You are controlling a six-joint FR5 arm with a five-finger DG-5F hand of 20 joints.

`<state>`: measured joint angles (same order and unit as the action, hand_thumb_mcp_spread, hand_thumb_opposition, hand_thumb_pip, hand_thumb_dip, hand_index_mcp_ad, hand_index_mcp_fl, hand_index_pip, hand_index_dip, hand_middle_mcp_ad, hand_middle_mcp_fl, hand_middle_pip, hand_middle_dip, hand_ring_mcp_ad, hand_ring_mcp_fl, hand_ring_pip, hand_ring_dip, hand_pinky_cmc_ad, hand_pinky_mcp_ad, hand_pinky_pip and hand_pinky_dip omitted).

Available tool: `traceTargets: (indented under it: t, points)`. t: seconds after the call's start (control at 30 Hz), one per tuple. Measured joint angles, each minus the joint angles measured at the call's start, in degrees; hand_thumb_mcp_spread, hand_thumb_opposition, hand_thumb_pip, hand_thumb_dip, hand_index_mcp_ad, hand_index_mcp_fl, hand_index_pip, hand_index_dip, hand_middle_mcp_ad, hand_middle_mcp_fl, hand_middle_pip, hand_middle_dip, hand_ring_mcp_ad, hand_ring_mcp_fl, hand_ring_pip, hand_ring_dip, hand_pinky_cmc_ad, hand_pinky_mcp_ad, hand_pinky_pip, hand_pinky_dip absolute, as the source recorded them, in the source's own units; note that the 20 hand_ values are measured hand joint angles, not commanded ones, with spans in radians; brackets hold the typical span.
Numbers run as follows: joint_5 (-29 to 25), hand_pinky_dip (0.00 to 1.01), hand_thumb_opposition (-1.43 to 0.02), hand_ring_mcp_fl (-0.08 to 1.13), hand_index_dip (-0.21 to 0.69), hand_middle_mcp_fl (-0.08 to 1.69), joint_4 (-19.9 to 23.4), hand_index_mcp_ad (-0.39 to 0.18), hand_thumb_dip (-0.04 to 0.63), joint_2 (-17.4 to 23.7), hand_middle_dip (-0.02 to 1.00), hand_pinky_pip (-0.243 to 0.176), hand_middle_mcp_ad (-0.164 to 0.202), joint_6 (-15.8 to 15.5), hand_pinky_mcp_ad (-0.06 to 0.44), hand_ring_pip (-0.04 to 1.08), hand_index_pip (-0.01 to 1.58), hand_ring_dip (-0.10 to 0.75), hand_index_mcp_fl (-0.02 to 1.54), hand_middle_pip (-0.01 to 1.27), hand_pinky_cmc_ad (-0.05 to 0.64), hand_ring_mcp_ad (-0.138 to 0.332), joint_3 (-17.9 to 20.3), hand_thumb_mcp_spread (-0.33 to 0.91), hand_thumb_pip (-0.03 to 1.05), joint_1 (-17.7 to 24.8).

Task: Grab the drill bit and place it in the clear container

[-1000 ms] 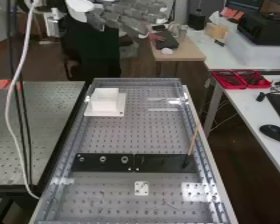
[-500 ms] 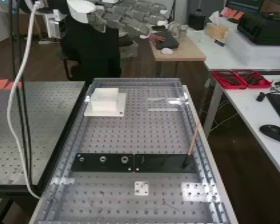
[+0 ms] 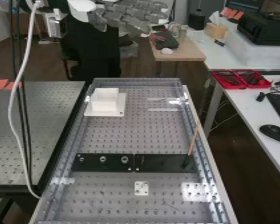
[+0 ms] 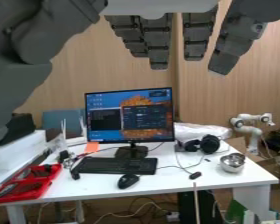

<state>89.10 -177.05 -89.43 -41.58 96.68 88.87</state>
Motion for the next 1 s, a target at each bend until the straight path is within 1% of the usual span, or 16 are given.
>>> traceTargets:
  t: [0.33,1.0]
  points:
    - [-0.6,0.27,-0.69,0.01,-0.003,0.08,0.1,0.138,0.012,-0.1,0.02,-0.093,0.141,0.1,0.262,0.11,0.08,-0.103,0.02,0.16,0.38,0.232,-0.1,0.11,0.28,0.0]
    - [0.0,0.27,-0.69,0.01,-0.003,0.08,0.6,0.138,0.012,0.0,0.02,-0.093,0.141,0.5,0.262,0.11,0.08,-0.103,0.02,0.16,0.382,0.232,0.1,0.11,0.28,-0.3]
